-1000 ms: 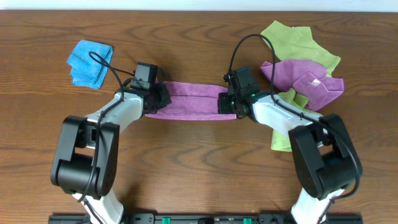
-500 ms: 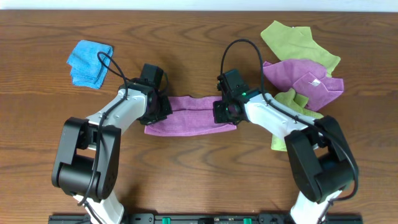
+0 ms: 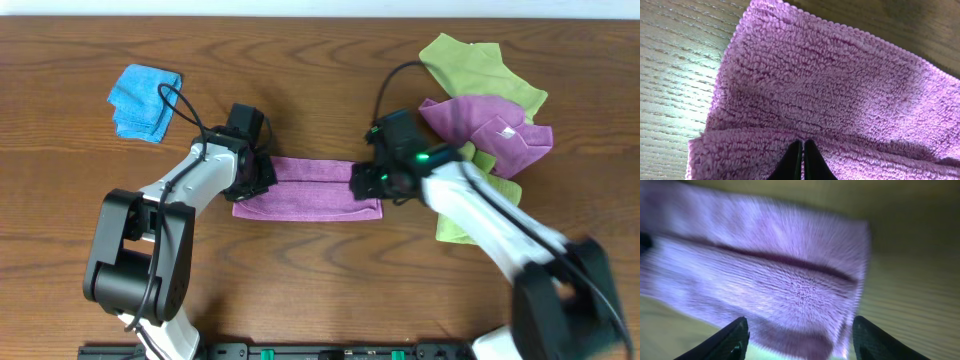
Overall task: Fold the cloth
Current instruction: 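Open both grippers and lift the right gripper away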
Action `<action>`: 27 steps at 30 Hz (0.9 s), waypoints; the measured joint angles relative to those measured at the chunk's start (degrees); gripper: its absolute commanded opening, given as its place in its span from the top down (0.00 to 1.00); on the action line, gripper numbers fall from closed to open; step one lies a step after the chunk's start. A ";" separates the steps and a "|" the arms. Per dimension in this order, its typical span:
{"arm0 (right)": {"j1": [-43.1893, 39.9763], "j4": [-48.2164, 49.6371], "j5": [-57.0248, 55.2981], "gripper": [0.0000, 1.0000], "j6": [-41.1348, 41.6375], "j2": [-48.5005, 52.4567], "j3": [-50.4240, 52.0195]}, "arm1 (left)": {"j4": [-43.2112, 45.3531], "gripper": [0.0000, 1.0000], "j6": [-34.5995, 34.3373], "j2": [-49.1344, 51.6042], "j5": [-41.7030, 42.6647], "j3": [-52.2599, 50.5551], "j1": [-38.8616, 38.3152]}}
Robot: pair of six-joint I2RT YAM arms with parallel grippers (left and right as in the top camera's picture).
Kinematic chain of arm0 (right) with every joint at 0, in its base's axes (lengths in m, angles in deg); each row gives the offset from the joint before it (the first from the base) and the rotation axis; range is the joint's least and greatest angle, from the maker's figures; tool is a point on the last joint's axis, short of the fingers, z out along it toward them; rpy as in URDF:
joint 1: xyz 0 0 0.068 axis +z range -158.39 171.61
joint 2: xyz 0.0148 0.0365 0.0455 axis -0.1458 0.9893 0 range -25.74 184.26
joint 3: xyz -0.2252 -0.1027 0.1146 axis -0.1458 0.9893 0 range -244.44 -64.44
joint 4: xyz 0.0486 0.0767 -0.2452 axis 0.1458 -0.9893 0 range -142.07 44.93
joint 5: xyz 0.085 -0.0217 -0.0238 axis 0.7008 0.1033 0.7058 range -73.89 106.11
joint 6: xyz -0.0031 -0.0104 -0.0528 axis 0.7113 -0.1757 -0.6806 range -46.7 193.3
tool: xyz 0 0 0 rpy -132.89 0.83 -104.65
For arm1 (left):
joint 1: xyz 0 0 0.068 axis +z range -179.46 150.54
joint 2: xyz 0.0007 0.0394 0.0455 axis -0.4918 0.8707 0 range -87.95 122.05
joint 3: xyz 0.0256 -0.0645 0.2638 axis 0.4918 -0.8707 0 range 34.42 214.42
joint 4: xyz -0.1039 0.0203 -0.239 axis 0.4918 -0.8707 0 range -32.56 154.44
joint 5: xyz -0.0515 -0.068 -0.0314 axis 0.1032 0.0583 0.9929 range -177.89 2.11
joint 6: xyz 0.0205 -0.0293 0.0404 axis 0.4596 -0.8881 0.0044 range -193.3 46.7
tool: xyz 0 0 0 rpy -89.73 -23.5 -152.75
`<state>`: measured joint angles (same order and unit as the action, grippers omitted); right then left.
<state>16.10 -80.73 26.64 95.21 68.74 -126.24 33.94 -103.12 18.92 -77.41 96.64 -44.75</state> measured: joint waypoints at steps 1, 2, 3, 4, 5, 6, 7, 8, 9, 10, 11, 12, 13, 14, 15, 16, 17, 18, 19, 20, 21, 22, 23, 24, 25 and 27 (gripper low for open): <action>-1.31 -0.85 0.52 0.29 -0.46 -3.23 0.00 | 0.02 0.94 0.00 0.00 -0.04 0.00 0.00; -2.23 -1.64 1.09 0.28 -0.83 -5.29 -0.02 | 0.04 0.94 0.00 0.00 -0.11 -0.02 0.00; -3.41 -2.73 1.79 0.27 -1.42 -7.26 -0.04 | 0.07 0.94 0.00 0.00 -0.20 -0.04 -0.07; -5.18 -4.85 2.91 0.27 -2.38 -9.75 -0.07 | 0.07 0.94 0.00 0.00 -0.37 -0.04 -0.15; -6.32 -5.99 3.45 0.27 -3.02 -10.93 -0.07 | 0.07 0.94 0.00 -0.04 -0.42 -0.04 -0.20; -7.96 -7.08 4.90 0.26 -4.09 -11.78 -0.04 | 0.09 0.94 0.00 -0.04 -0.44 -0.04 -0.20; -10.58 -7.48 7.41 0.23 -5.86 -12.26 0.42 | 0.09 0.95 0.00 -0.04 -0.44 -0.04 -0.20; -12.20 -6.86 9.01 0.20 -6.78 -12.26 1.20 | 0.07 0.94 0.02 -0.04 -0.46 -0.04 -0.20; -13.62 -5.51 10.86 0.17 -7.56 -12.24 2.60 | 0.07 0.94 0.00 -0.04 -0.46 -0.04 -0.20; -14.88 -3.82 12.63 0.16 -8.17 -12.24 4.39 | 0.07 0.94 0.00 -0.04 -0.48 -0.07 -0.20; -16.41 -0.68 15.34 0.15 -8.96 -12.24 7.37 | 0.09 0.94 0.02 -0.04 -0.50 -0.07 -0.20; -17.49 2.10 17.66 0.13 -9.49 -12.09 9.97 | 0.11 0.94 0.00 -0.04 -0.50 -0.07 -0.22; -18.34 4.39 19.89 0.12 -9.73 -11.80 12.37 | 0.13 0.94 0.00 -0.04 -0.50 -0.09 -0.22; -18.91 7.32 22.12 0.11 -10.03 -11.37 14.99 | 0.13 0.94 0.00 -0.07 -0.52 -0.09 -0.22; -19.04 9.53 23.89 0.11 -10.01 -10.78 17.00 | 0.13 0.94 0.00 -0.07 -0.55 -0.09 -0.22; -19.02 11.13 25.20 0.11 -9.99 -10.23 18.38 | 0.13 0.94 0.00 -0.07 -0.52 -0.09 -0.22; -18.97 12.74 26.32 0.11 -9.92 -9.62 19.41 | 0.13 0.95 0.00 -0.07 -0.55 -0.09 -0.22; -18.86 13.99 27.23 0.11 -9.73 -8.83 19.98 | 0.13 0.94 0.00 -0.07 -0.55 -0.09 -0.22; -18.78 15.56 28.13 0.12 -9.29 -7.52 20.15 | 0.13 0.94 0.00 -0.07 -0.55 -0.09 -0.22; -18.58 16.92 28.63 0.12 -8.96 -6.38 20.15 | 0.13 0.94 0.00 -0.07 -0.55 -0.09 -0.22; -18.34 18.51 29.07 0.12 -8.46 -4.90 20.15 | 0.13 0.94 0.00 -0.04 -0.55 -0.09 -0.22; -18.08 19.65 29.44 0.13 -8.02 -3.56 20.15 | 0.13 0.94 0.00 -0.07 -0.55 -0.09 -0.22; -17.86 20.63 29.66 0.13 -7.61 -2.45 20.15 | 0.13 0.94 0.00 -0.07 -0.55 -0.09 -0.22; -17.57 21.94 29.94 0.13 -7.06 -0.87 20.15 | 0.13 0.94 0.00 -0.07 -0.57 -0.09 -0.22; -17.53 22.84 30.10 0.13 -6.58 0.31 20.17 | 0.13 0.95 0.00 -0.04 -0.55 -0.09 -0.22; -17.44 24.20 30.67 0.15 -5.73 2.45 20.17 | 0.13 0.94 0.00 -0.07 -0.57 -0.09 -0.22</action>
<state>-1.34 -56.54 57.30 89.48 71.19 -106.07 34.07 -103.12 18.85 -77.97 96.55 -44.97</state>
